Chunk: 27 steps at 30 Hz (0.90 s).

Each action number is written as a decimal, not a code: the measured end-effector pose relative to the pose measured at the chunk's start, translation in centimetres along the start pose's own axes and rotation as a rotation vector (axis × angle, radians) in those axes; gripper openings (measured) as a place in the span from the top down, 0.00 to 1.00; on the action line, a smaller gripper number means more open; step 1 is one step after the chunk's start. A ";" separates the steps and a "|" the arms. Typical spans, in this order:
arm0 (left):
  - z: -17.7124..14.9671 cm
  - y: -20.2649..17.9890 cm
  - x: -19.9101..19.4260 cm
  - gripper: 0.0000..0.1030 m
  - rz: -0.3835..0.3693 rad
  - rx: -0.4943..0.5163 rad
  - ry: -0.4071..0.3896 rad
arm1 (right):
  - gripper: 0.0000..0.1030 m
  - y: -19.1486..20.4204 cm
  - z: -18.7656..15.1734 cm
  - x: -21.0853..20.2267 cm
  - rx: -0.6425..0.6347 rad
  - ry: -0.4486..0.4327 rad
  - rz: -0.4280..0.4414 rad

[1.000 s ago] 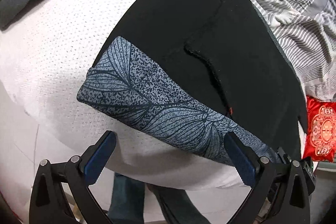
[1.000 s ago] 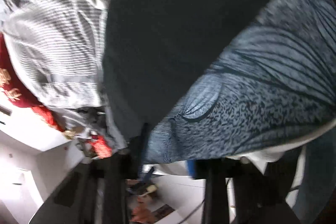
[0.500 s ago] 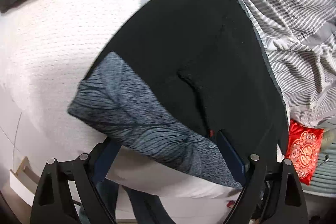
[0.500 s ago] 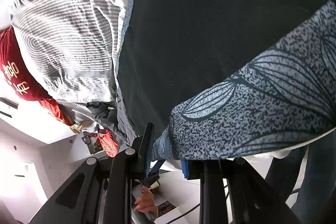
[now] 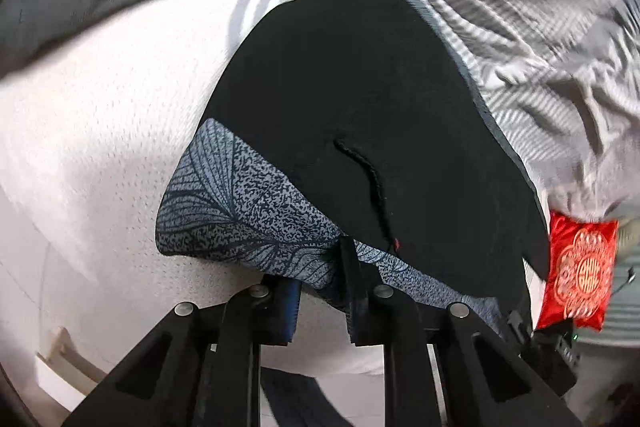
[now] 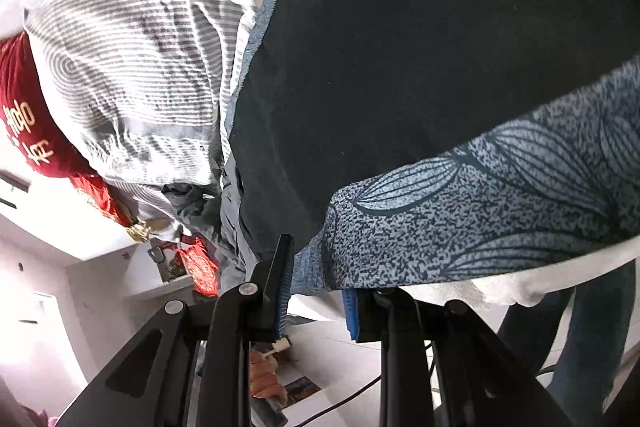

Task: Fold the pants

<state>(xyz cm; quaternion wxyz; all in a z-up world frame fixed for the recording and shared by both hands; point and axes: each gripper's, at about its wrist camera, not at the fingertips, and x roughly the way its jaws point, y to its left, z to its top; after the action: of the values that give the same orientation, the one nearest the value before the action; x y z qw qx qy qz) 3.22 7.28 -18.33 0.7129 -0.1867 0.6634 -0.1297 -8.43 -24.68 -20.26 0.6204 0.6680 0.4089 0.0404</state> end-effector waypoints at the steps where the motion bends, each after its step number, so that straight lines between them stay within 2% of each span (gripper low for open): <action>1: 0.2 -0.6 -0.4 0.81 0.004 0.017 -0.004 | 0.78 0.4 0.1 -0.2 -0.006 -0.001 0.000; 8: 3.0 -5.8 -4.6 0.81 -0.002 0.153 -0.066 | 0.78 4.5 2.0 -1.8 -0.080 0.016 0.000; 14: 7.5 -10.7 -5.7 0.81 0.005 0.214 -0.127 | 0.78 8.0 7.1 -1.9 -0.124 0.082 -0.015; 22: 14.8 -15.4 -1.1 0.81 0.060 0.206 -0.175 | 0.78 11.1 17.6 2.4 -0.143 0.215 -0.085; 27: 18.6 -17.5 3.6 0.81 0.141 0.211 -0.195 | 0.78 11.3 24.0 6.2 -0.150 0.267 -0.116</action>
<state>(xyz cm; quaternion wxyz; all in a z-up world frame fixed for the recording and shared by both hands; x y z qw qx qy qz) 23.11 -8.17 -12.95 0.7968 -0.0752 0.5853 -0.1296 14.74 -38.94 -18.78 0.6100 0.5838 0.5214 0.1235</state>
